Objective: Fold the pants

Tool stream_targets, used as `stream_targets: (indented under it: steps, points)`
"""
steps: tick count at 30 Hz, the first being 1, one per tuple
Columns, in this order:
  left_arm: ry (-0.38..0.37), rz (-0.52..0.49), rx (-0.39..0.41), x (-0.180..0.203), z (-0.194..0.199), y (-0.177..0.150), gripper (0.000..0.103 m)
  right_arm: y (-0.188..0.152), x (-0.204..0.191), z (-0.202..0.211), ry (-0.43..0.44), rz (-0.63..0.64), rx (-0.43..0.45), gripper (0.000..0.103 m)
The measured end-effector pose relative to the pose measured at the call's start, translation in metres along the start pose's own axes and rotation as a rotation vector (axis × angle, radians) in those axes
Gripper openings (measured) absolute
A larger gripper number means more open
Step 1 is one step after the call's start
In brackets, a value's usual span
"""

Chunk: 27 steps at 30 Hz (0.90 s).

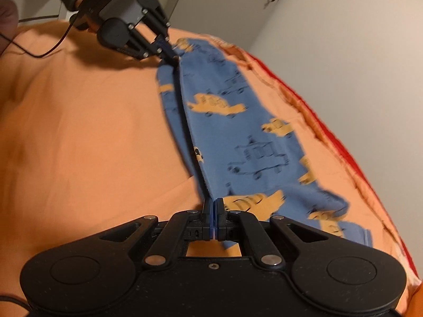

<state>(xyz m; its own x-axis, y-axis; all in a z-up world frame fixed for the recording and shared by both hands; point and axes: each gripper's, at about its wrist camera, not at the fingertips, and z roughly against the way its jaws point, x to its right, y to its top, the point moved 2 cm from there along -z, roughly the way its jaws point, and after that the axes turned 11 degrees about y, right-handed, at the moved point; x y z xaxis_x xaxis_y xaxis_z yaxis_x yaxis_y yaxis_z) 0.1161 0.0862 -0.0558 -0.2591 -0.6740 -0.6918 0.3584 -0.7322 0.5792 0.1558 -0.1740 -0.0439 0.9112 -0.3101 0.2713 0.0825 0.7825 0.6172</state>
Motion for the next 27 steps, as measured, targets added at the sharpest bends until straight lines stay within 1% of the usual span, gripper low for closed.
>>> stream_targets:
  steps: [3,4,5,6,7,8,9,10,11,12,14,15,19,20,21,23,25,27]
  points:
    - [-0.018,-0.003,-0.023,0.002,-0.005,-0.002,0.004,-0.001,-0.001,-0.005,-0.021,0.014,-0.01,0.0]
    - [-0.014,0.002,-0.027,0.002,-0.005,-0.001,0.004,-0.002,0.001,-0.009,-0.02,-0.004,-0.016,0.0]
    - [-0.012,0.009,-0.038,0.001,-0.005,0.0,0.007,-0.002,0.003,-0.011,-0.02,-0.028,-0.015,0.0]
    - [-0.01,0.022,-0.055,0.001,-0.004,0.003,0.016,-0.003,0.004,-0.009,-0.021,-0.047,-0.004,0.005]
    - [-0.008,0.045,-0.071,0.0,-0.003,0.007,0.024,-0.003,0.006,-0.006,-0.027,-0.059,0.008,0.024]
    - [-0.007,0.087,-0.081,-0.003,0.001,0.011,0.052,-0.005,0.005,-0.002,-0.043,-0.07,0.018,0.043]
    - [-0.01,0.148,-0.083,-0.007,0.006,0.016,0.084,-0.008,0.006,0.005,-0.061,-0.082,0.034,0.05]
    - [-0.013,0.22,-0.074,-0.01,0.013,0.021,0.096,-0.012,0.008,0.012,-0.076,-0.102,0.051,0.057]
    - [-0.012,0.29,-0.056,-0.012,0.019,0.028,0.102,-0.016,0.013,0.018,-0.094,-0.127,0.058,0.059]
    - [-0.02,0.349,-0.038,-0.012,0.023,0.035,0.103,-0.022,0.019,0.024,-0.115,-0.156,0.06,0.061]
    - [-0.063,0.437,-0.021,-0.006,0.022,0.055,0.103,-0.036,0.035,0.039,-0.17,-0.24,0.071,0.087]
    - [-0.086,0.477,-0.009,0.0,0.02,0.065,0.103,-0.044,0.045,0.046,-0.194,-0.29,0.076,0.091]
    - [-0.218,0.574,0.054,0.033,0.009,0.117,0.103,-0.078,0.093,0.073,-0.273,-0.509,0.116,0.099]
    - [-0.248,0.597,0.073,0.041,0.006,0.131,0.103,-0.087,0.106,0.08,-0.284,-0.573,0.137,0.099]
    - [-0.28,0.621,0.088,0.049,0.004,0.144,0.103,-0.094,0.12,0.085,-0.283,-0.638,0.16,0.099]
    - [-0.348,0.653,0.102,0.066,-0.004,0.169,0.102,-0.105,0.149,0.093,-0.254,-0.769,0.215,0.102]
    - [-0.411,0.688,0.095,0.08,-0.015,0.187,0.094,-0.109,0.177,0.094,-0.222,-0.859,0.272,0.102]
    - [-0.471,0.733,0.053,0.091,-0.029,0.197,0.079,-0.109,0.207,0.087,-0.196,-0.929,0.296,0.098]
